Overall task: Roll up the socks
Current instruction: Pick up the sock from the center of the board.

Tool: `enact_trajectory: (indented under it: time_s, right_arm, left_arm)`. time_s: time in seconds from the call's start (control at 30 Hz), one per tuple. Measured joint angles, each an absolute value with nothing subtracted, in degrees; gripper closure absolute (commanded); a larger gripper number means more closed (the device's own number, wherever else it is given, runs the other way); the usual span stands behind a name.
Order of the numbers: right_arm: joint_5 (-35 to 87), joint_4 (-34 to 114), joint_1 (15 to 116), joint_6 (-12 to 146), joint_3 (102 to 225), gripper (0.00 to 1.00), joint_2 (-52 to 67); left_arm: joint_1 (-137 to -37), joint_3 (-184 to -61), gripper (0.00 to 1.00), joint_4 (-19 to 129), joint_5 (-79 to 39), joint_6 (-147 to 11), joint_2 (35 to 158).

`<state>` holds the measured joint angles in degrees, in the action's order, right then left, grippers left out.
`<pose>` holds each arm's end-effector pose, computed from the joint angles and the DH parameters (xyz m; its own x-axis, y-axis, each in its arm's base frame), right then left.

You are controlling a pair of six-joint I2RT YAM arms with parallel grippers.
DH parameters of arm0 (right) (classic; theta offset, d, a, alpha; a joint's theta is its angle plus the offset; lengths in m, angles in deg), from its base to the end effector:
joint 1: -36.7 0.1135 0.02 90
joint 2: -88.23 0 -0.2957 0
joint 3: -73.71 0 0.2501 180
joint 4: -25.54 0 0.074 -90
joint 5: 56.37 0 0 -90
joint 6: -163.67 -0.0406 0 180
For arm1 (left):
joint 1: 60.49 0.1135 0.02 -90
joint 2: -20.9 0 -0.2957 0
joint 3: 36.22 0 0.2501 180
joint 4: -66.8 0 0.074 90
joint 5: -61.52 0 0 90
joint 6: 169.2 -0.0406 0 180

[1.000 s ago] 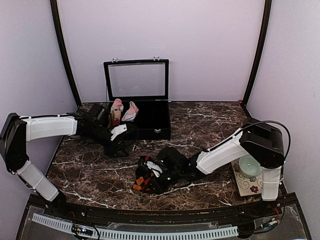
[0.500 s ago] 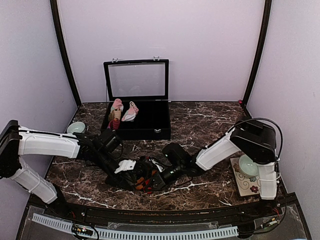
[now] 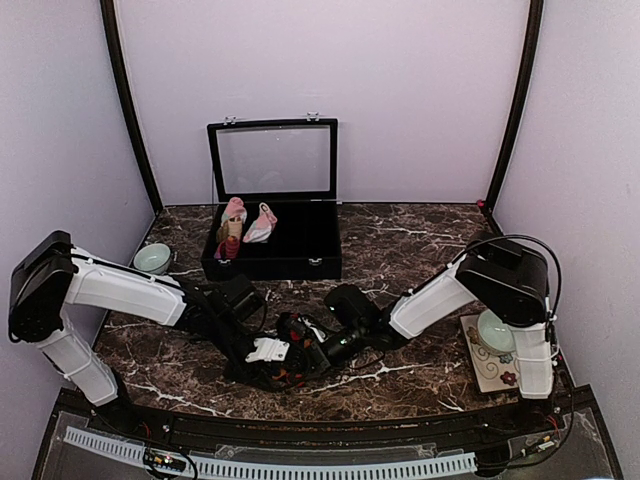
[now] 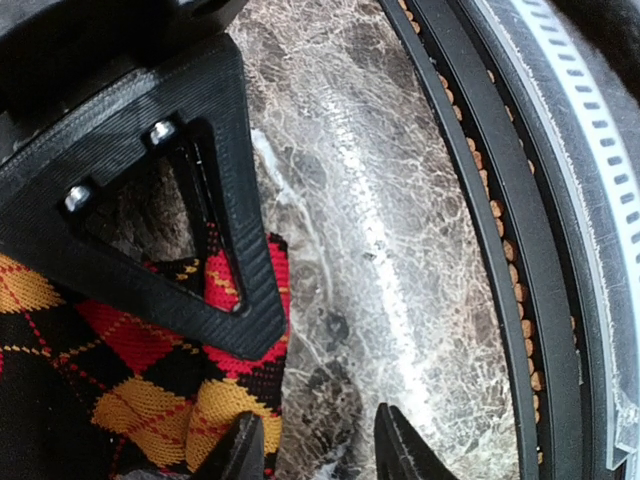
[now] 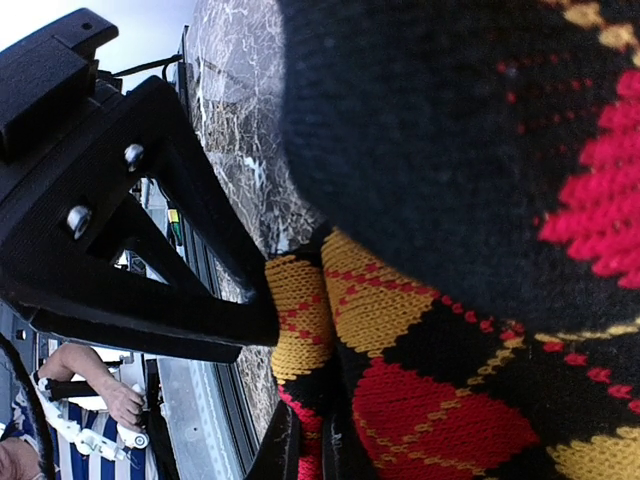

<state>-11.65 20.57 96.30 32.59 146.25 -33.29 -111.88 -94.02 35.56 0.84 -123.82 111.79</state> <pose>0.1839 0.3704 0.1056 -0.8338 -0.5074 -0.2177 -0.4214 0.3299 0.8447 0.1601 -0.2324 0.1740 0.1712 0.7670 -0.6183 0.9742 -0.2254 -0.0099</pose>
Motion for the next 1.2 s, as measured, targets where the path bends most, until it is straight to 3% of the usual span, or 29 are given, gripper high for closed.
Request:
enact_trajectory:
  time_s: [0.7, 0.97, 1.03, 1.13, 1.2]
  right_arm:
    - [-11.87, 21.34, 95.93, 32.52, 146.53, 0.98, -33.29]
    - [-11.84, 21.1, 95.9, 31.83, 146.4, 0.98, -33.29]
    - [-11.84, 20.68, 95.88, 31.45, 146.18, 0.98, -33.29]
    - [-11.87, 20.27, 95.88, 31.19, 145.98, 0.98, -33.29]
    - [-12.0, 20.05, 95.82, 31.1, 145.83, 0.95, -33.29]
  left_arm:
    - [-112.78, -97.96, 0.59, 32.19, -1.21, -125.55, 107.95]
    - [-112.8, -98.83, 0.63, 33.57, -4.45, -127.97, 115.22]
    - [-112.8, -98.94, 0.72, 34.25, -5.08, -128.5, 116.01]
    - [-112.87, -98.94, 0.92, 34.75, -5.69, -129.33, 116.01]
    - [-112.95, -99.05, 0.95, 34.44, -5.67, -129.42, 115.97]
